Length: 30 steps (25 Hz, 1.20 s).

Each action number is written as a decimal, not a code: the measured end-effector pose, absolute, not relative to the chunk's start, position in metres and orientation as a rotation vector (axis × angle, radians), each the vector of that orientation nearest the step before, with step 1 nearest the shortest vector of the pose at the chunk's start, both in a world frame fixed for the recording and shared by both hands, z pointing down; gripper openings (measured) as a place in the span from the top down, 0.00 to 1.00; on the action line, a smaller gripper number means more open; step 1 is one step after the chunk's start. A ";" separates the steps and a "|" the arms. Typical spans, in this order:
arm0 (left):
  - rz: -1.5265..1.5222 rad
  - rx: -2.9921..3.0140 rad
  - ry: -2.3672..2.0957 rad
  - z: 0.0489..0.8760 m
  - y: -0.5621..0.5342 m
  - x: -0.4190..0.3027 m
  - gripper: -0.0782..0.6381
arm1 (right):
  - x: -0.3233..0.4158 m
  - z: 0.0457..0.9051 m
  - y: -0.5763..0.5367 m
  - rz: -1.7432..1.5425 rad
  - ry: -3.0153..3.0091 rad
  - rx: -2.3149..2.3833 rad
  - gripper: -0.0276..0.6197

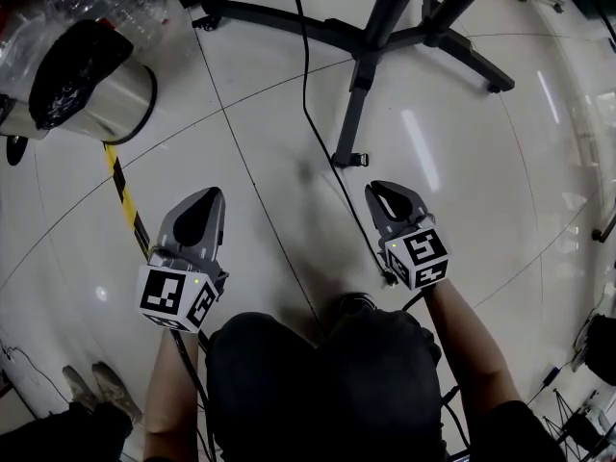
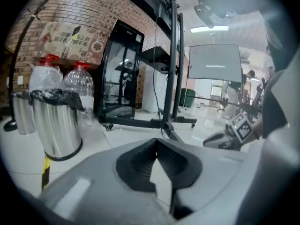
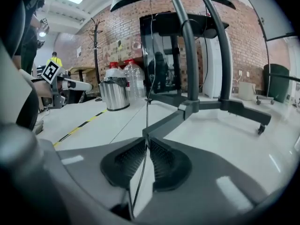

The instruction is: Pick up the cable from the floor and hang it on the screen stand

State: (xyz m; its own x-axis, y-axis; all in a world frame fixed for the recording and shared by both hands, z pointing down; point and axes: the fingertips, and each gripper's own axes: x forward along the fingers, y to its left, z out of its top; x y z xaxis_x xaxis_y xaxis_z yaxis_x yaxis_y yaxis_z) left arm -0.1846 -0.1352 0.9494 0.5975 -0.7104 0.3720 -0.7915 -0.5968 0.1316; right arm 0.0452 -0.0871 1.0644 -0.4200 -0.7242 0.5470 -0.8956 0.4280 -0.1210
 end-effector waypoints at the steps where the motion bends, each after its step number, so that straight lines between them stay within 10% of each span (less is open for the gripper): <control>1: 0.400 2.539 -1.216 0.957 -0.135 -0.185 0.88 | 0.042 1.073 -0.085 0.584 -2.265 1.357 0.89; 13: 0.475 2.541 -1.115 1.008 -0.133 -0.181 0.88 | 0.019 1.160 -0.070 0.765 -2.134 1.222 0.76; 30: 0.572 2.501 -1.035 1.052 -0.133 -0.168 0.88 | 0.021 1.209 -0.073 0.757 -1.978 1.131 0.83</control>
